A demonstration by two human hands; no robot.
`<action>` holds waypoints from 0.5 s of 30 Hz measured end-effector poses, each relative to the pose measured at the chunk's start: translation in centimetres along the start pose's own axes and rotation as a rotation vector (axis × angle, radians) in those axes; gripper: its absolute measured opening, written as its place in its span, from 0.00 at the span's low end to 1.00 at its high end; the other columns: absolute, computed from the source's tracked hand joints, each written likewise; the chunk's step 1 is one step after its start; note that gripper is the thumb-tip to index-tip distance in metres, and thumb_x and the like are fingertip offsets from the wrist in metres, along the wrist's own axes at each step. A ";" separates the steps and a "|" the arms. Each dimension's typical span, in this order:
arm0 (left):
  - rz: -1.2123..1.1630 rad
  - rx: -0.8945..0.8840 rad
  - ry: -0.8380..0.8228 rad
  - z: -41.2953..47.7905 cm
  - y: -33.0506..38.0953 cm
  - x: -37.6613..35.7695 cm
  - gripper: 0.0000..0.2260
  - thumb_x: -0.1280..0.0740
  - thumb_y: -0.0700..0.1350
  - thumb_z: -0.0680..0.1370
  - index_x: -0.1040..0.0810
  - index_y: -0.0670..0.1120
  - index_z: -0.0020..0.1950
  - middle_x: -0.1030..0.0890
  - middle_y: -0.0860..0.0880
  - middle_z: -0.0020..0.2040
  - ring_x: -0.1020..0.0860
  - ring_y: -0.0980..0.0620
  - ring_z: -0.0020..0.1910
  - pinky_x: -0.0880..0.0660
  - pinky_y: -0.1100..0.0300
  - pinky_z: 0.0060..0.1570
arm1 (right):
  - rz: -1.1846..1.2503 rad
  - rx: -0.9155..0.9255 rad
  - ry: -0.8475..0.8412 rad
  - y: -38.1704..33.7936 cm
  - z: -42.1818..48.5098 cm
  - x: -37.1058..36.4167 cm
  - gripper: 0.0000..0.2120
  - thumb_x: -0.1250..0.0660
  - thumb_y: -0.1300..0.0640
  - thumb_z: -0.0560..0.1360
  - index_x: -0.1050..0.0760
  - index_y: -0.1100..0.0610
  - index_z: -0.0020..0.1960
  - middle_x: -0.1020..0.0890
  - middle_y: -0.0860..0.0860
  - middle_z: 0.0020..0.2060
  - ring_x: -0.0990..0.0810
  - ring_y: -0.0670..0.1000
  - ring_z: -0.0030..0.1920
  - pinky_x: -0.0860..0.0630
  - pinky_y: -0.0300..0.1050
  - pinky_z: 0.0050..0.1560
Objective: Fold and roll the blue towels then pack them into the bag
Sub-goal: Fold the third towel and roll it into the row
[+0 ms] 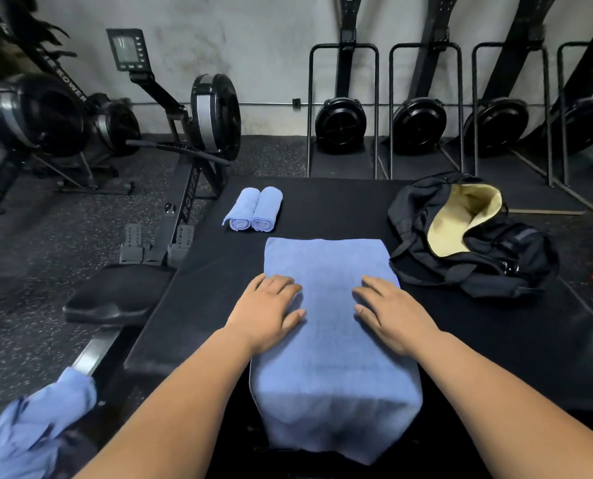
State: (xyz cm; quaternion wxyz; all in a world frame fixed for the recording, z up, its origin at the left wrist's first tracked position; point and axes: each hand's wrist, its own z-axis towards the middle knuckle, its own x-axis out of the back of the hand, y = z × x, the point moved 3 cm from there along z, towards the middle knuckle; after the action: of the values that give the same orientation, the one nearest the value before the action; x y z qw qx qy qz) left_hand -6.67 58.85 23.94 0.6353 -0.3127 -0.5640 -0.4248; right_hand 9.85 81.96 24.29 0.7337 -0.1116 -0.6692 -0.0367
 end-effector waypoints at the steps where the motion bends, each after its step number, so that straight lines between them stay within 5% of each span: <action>1: -0.016 -0.040 0.032 -1.1 0.3 0.2 0.25 0.45 0.64 0.83 0.26 0.53 0.74 0.27 0.53 0.74 0.30 0.51 0.74 0.42 0.51 0.78 | 0.004 0.022 0.024 -0.2 -1.1 0.1 0.26 0.50 0.37 0.84 0.29 0.50 0.74 0.31 0.51 0.76 0.33 0.54 0.77 0.34 0.49 0.74; 6: 0.024 -0.210 0.152 -7.6 1.8 1.5 0.20 0.39 0.63 0.83 0.23 0.51 0.66 0.25 0.51 0.68 0.26 0.49 0.65 0.33 0.52 0.71 | 0.021 0.111 0.094 -1.0 -6.9 0.0 0.30 0.50 0.32 0.84 0.27 0.51 0.73 0.28 0.49 0.75 0.29 0.52 0.74 0.32 0.49 0.74; 11: 0.102 -0.280 0.095 -11.5 2.2 1.5 0.21 0.33 0.65 0.79 0.25 0.50 0.60 0.27 0.47 0.67 0.26 0.44 0.63 0.30 0.49 0.67 | -0.004 0.231 0.150 -1.2 -11.8 0.0 0.30 0.37 0.27 0.77 0.25 0.53 0.60 0.26 0.50 0.69 0.28 0.53 0.71 0.30 0.51 0.71; 15: 0.161 -0.288 0.085 -11.8 2.1 1.3 0.18 0.27 0.61 0.76 0.24 0.49 0.54 0.25 0.48 0.66 0.24 0.43 0.64 0.29 0.50 0.66 | -0.144 0.381 0.200 -1.1 -13.0 0.3 0.23 0.33 0.33 0.78 0.25 0.53 0.53 0.24 0.51 0.62 0.24 0.57 0.62 0.25 0.52 0.62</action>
State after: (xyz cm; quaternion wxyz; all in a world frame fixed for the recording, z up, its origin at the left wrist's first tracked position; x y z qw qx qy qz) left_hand 0.52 49.17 23.36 0.6393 -0.4263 -0.4430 -0.4619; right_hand 22.36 78.18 23.71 0.7997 0.0813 -0.5943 0.0273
